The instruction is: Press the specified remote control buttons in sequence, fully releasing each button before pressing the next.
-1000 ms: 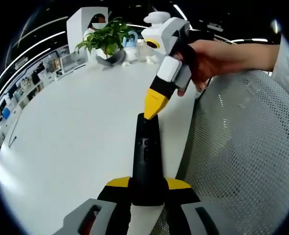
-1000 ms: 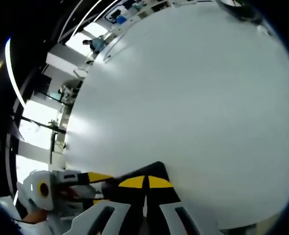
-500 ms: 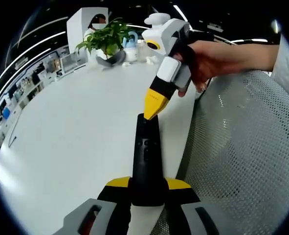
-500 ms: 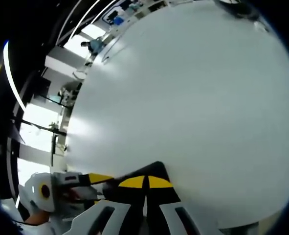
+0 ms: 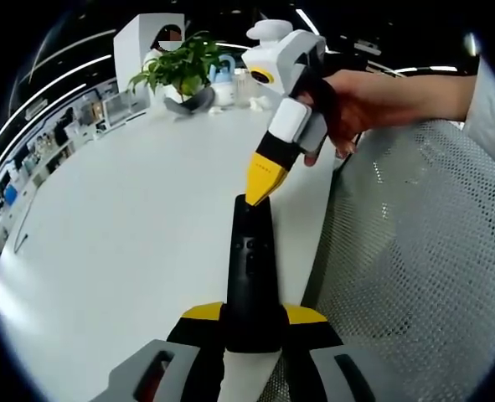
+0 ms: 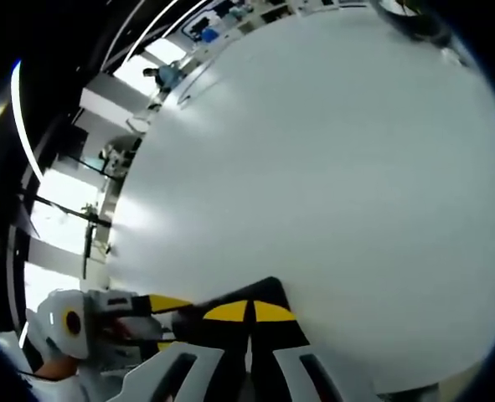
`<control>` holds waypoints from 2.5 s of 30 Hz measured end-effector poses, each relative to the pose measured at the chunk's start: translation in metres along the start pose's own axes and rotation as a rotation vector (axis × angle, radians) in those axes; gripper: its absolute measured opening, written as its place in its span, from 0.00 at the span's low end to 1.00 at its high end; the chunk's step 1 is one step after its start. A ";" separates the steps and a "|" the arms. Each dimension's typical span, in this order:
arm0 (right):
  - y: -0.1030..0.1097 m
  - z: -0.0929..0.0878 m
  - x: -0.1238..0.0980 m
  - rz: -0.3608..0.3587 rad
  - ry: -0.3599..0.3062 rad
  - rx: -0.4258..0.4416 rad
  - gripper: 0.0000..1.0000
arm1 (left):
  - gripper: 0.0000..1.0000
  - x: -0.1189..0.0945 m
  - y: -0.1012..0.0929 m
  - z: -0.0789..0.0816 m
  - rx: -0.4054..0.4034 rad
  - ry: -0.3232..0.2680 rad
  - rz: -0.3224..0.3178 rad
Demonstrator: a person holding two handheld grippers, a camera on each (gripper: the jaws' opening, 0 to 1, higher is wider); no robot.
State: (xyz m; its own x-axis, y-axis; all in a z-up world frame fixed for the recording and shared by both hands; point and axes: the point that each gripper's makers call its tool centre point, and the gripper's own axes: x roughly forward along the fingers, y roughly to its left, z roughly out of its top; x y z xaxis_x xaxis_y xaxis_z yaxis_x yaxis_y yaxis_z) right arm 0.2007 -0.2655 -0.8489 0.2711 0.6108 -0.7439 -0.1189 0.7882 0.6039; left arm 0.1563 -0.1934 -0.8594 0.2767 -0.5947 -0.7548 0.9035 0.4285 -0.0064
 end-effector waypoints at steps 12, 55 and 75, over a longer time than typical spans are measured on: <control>0.001 0.000 0.000 -0.011 -0.011 -0.003 0.00 | 0.25 0.000 0.000 0.000 0.004 -0.003 -0.001; 0.004 -0.006 0.000 -0.003 0.052 0.022 0.00 | 0.25 0.002 -0.004 0.002 0.023 -0.009 -0.021; 0.008 -0.012 0.002 0.032 0.087 0.061 0.00 | 0.25 0.001 -0.005 0.002 0.017 -0.010 -0.021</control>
State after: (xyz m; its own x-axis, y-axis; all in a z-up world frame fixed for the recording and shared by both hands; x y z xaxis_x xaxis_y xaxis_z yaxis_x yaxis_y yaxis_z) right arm 0.1892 -0.2576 -0.8489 0.1838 0.6422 -0.7442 -0.0668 0.7635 0.6423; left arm 0.1525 -0.1971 -0.8589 0.2608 -0.6101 -0.7482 0.9146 0.4042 -0.0107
